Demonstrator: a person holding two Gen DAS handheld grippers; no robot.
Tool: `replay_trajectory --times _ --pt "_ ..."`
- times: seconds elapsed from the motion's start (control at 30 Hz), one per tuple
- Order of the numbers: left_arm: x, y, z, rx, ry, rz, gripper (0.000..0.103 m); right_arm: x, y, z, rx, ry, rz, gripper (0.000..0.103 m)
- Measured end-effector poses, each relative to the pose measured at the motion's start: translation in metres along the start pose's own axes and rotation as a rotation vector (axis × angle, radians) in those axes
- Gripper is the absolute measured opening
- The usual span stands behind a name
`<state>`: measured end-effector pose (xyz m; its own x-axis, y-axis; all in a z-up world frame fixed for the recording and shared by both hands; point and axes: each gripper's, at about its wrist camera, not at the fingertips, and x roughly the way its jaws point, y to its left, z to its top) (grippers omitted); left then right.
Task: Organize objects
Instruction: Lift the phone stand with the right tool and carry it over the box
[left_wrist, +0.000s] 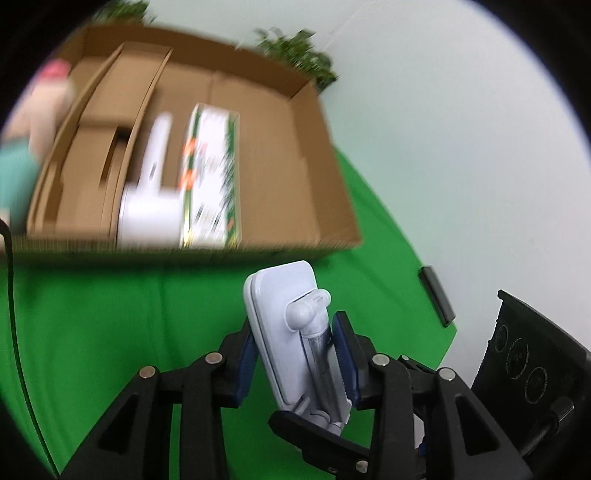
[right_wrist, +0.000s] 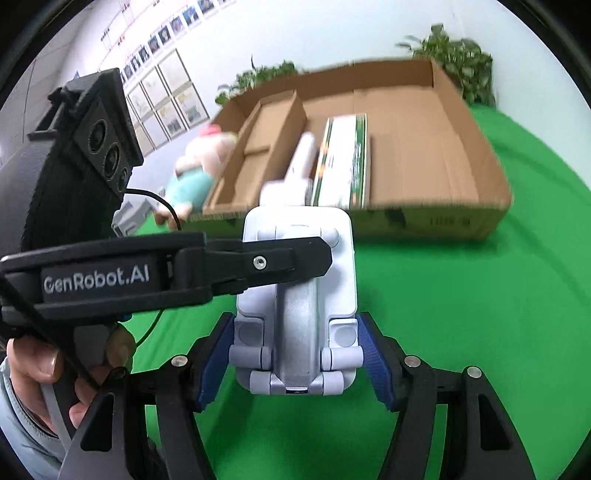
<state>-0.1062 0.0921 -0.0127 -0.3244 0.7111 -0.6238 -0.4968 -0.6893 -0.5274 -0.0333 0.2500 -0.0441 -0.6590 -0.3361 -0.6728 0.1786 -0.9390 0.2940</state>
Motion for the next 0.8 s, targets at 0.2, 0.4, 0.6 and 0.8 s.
replay_trajectory --times 0.2,0.4,0.6,0.8 --pt "-0.034 -0.046 0.050 0.141 -0.103 -0.029 0.037 -0.041 0.012 0.044 -0.049 -0.163 -0.050 0.062" --pt "-0.057 -0.088 0.100 0.282 -0.176 -0.012 0.037 -0.073 0.016 0.088 -0.083 -0.285 -0.080 0.062" --pt "-0.059 -0.105 0.151 0.324 -0.180 0.023 0.037 -0.084 0.004 0.141 -0.053 -0.299 -0.047 0.062" --pt "-0.041 -0.103 0.186 0.327 -0.152 0.036 0.037 -0.078 -0.012 0.179 -0.044 -0.298 -0.044 0.062"
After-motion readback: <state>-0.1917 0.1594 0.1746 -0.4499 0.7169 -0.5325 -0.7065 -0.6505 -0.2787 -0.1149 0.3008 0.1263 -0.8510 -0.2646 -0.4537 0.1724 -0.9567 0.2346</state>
